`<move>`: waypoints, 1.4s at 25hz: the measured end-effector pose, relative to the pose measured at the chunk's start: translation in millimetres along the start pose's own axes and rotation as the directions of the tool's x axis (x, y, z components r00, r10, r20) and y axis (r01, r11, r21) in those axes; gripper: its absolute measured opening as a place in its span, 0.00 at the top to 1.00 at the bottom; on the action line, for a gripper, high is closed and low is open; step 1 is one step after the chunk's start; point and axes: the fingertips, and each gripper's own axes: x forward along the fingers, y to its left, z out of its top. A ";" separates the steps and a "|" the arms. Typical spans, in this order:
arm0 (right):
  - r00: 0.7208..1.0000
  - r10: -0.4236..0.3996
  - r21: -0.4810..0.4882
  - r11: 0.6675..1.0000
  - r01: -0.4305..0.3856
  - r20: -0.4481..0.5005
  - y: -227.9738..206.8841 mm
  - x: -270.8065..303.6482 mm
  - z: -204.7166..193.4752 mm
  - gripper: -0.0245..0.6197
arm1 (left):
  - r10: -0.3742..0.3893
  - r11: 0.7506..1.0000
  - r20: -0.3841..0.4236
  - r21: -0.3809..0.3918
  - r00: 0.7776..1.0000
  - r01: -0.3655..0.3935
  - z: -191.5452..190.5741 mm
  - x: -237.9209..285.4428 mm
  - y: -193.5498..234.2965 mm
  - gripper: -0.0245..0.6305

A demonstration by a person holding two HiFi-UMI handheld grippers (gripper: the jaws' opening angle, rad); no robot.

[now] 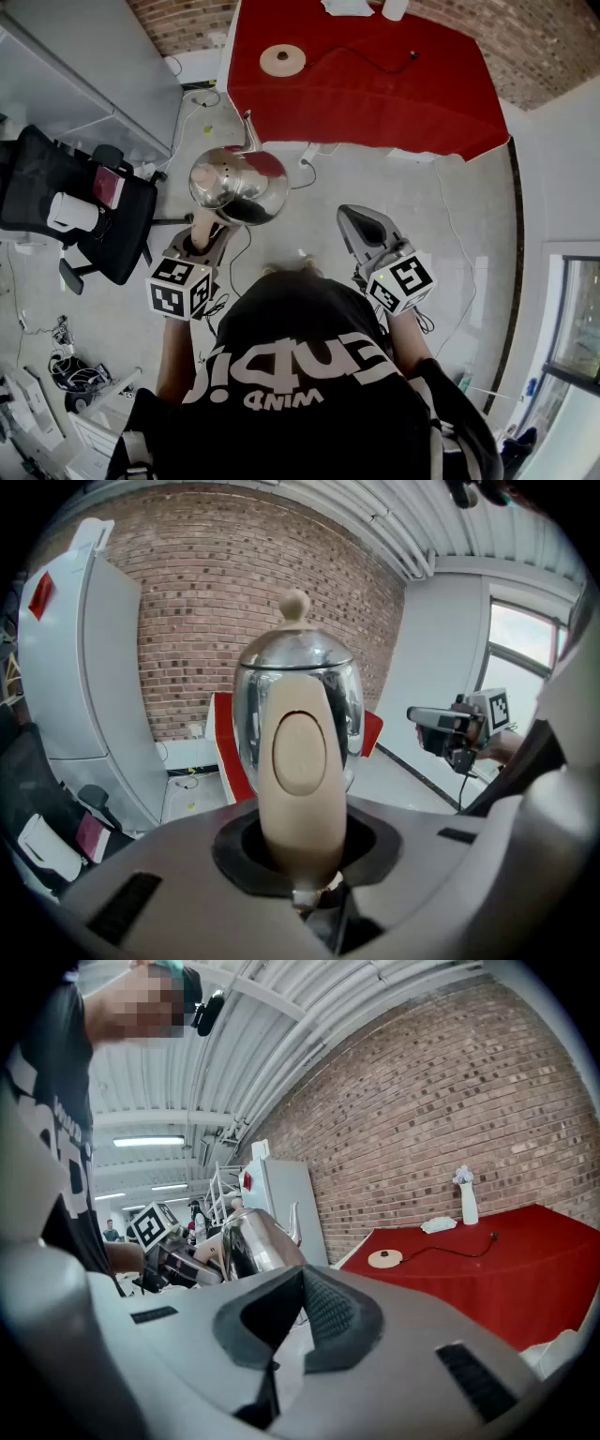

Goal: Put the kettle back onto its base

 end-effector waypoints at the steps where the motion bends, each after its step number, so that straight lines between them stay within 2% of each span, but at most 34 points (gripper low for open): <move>1: 1.000 -0.001 -0.001 1.000 0.001 0.000 -0.1 0.1 0.1 0.93 | 0.002 1.000 -0.003 -0.001 1.000 -0.002 -0.5 0.5 0.4 0.85; 9: 1.000 -0.001 0.018 1.000 0.001 0.020 -3.9 -1.9 3.5 0.93 | 0.004 1.000 -0.015 -0.020 1.000 -0.004 -2.3 2.0 1.6 0.85; 21: 1.000 -0.010 -0.007 1.000 0.010 -0.001 -7.8 -17.4 1.0 0.93 | 0.009 0.999 -0.013 -0.035 1.000 -0.010 -3.4 1.7 -6.3 0.85; 35: 1.000 -0.009 -0.020 1.000 0.009 0.000 -51.2 -48.6 -3.2 0.93 | 0.021 0.999 -0.001 -0.041 1.000 -0.021 10.6 28.5 -40.5 0.85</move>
